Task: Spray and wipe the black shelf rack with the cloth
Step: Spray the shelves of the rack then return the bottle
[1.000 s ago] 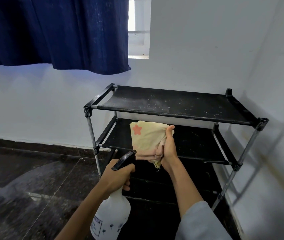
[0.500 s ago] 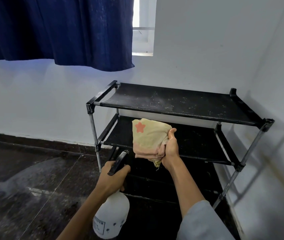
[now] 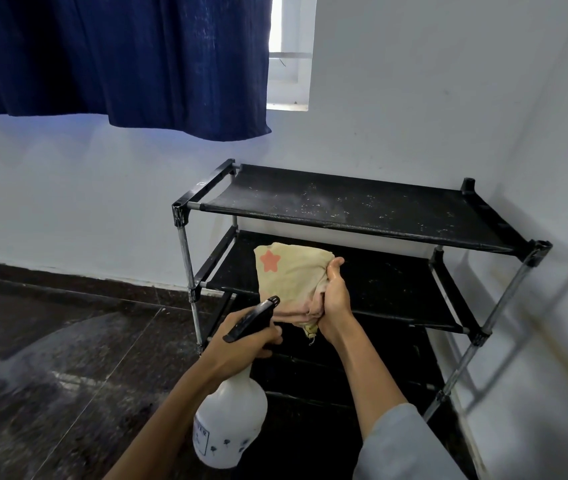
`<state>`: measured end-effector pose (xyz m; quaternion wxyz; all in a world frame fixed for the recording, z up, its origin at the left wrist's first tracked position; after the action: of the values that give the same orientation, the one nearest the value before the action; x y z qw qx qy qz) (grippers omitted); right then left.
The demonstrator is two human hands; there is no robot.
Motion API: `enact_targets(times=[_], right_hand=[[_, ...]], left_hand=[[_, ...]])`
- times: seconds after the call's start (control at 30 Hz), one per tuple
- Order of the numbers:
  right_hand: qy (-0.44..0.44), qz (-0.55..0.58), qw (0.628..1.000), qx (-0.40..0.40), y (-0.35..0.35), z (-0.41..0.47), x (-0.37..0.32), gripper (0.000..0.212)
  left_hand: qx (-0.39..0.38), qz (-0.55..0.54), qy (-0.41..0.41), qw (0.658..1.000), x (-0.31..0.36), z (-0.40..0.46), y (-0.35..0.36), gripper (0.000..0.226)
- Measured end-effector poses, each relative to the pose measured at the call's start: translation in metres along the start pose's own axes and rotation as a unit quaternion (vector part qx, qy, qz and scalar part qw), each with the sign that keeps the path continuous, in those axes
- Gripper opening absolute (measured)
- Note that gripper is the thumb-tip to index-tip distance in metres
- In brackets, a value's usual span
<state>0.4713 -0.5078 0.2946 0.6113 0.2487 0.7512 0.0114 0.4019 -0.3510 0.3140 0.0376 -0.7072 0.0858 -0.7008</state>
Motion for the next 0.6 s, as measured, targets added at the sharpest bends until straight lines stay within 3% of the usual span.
enact_targets(times=[0.2,0.4,0.6], right_hand=[[-0.014,0.000,1.000,0.017,0.000,0.001,-0.001,0.075],[-0.024,-0.027,0.999,0.011,0.000,0.007,0.002,0.070],[-0.036,-0.032,0.999,0.002,0.003,0.004,-0.001,0.072]], left_hand=[[0.039,0.039,0.028,0.998,0.005,0.000,0.001,0.040],[-0.014,0.038,0.041,0.998,0.010,-0.004,0.009,0.032],[0.042,0.031,0.006,0.999,0.006,-0.001,0.001,0.038]])
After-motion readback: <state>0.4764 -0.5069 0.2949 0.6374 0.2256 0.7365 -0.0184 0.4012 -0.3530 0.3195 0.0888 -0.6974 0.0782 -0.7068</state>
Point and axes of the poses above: each hand's wrist, its own z-axis towards the middle knuckle, its own y-axis out of the palm, x = y × z, the point moved 8 cm from there along z, towards the middle knuckle, and after that the axes turned 9 degrees about x, right-handed, at the moved point
